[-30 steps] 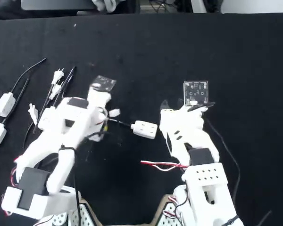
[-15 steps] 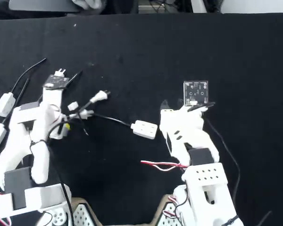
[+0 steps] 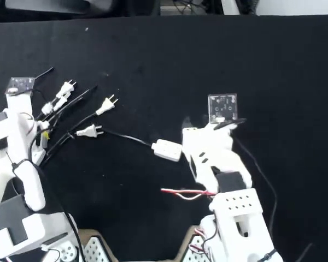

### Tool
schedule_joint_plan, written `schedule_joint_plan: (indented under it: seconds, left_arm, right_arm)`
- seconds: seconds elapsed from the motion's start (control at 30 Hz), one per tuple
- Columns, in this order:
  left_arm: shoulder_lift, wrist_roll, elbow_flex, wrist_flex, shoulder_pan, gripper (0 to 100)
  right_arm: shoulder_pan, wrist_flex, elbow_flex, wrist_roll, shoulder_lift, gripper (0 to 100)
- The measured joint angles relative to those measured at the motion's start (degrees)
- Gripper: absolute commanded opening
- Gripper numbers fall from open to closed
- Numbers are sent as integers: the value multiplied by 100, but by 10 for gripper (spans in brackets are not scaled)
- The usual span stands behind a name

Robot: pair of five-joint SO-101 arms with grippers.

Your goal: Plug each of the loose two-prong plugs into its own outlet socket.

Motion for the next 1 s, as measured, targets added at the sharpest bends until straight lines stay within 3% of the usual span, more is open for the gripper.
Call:
schedule_joint_plan:
  seconds: [0.17,0.47,0.83,1.0]
  left_arm:
    - [0,466,-1134,1037,615,153]
    - [1116,1204,-1899,299,2532,248]
    - [3807,1354,-4554,862,2813,230]
    - [4325,1363,-5134,870,2884,230]
  right_arm:
    - [-53,0,0,0,0,145]
    - [-62,0,0,0,0,145]
    - [-62,0,0,0,0,145]
    - [-62,0,0,0,0,145]
